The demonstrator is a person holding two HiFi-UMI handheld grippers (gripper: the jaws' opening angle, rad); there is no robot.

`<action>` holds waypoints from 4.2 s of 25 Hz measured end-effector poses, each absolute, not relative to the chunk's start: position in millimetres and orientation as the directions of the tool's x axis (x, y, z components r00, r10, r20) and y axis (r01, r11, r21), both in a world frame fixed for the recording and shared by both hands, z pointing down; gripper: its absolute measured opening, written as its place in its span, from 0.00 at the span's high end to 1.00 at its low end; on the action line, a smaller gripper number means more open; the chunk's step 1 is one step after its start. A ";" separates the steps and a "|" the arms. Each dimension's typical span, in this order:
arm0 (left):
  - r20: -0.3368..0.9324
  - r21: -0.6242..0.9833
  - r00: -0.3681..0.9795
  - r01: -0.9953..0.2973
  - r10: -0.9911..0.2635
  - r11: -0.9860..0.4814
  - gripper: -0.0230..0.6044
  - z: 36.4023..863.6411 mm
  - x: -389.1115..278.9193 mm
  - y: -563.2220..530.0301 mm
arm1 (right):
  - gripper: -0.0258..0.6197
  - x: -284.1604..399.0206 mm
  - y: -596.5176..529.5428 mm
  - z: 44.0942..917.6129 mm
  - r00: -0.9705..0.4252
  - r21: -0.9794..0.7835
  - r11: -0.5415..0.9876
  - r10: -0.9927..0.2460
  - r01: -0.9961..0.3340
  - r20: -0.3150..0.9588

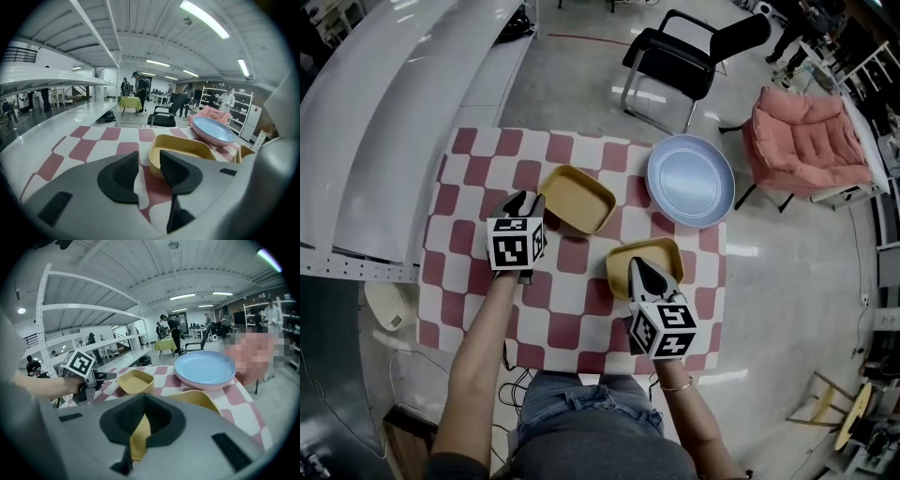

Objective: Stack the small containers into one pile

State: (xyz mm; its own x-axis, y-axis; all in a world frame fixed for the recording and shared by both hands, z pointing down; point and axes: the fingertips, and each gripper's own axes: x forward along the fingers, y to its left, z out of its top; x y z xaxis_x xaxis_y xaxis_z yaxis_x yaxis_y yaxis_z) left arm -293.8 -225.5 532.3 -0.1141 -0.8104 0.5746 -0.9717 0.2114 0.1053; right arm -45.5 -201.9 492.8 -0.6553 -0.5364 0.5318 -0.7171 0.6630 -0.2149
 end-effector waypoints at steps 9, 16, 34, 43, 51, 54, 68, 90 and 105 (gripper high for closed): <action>0.603 0.085 -0.024 -0.992 -0.797 0.094 0.72 547.6 -295.6 -268.8 | 0.94 -43.7 -207.5 495.7 -0.593 -0.205 0.592 -0.591 -0.779 0.547; 0.635 0.137 0.048 -0.989 -0.771 0.051 0.76 570.0 -292.1 -285.5 | 0.94 -35.6 -214.1 497.1 -0.544 -0.194 0.538 -0.629 -0.820 0.555; 0.620 0.145 -0.017 -0.980 -0.784 0.137 0.91 561.7 -295.6 -270.0 | 0.95 -35.1 -211.1 490.3 -0.567 -0.182 0.575 -0.613 -0.798 0.550; 0.584 0.177 -0.135 -0.942 -0.801 0.287 0.92 533.9 -298.6 -232.3 | 0.94 -31.8 -208.0 485.7 -0.643 -0.195 0.655 -0.562 -0.730 0.521; 0.561 0.217 -0.263 -0.868 -0.785 0.446 0.92 508.7 -287.3 -192.0 | 0.95 -27.0 -205.8 475.7 -0.723 -0.222 0.730 -0.494 -0.647 0.483; 0.549 0.238 -0.309 -0.833 -0.777 0.500 0.92 498.0 -277.2 -176.9 | 0.94 -22.4 -204.4 469.0 -0.752 -0.225 0.759 -0.468 -0.611 0.463; 0.509 0.269 -0.423 -0.749 -0.750 0.605 0.92 475.3 -188.6 -128.6 | 0.95 39.9 -198.0 458.4 -0.814 -0.222 0.826 -0.395 -0.517 0.426; 0.535 0.319 -0.368 -0.746 -0.761 0.585 0.92 489.1 -73.4 -149.3 | 0.94 124.9 -206.4 465.6 -0.781 -0.231 0.782 -0.451 -0.579 0.432; 0.560 0.273 -0.384 -0.751 -0.734 0.601 0.92 510.5 -58.1 -154.6 | 0.94 144.5 -208.4 473.5 -0.758 -0.230 0.758 -0.473 -0.610 0.449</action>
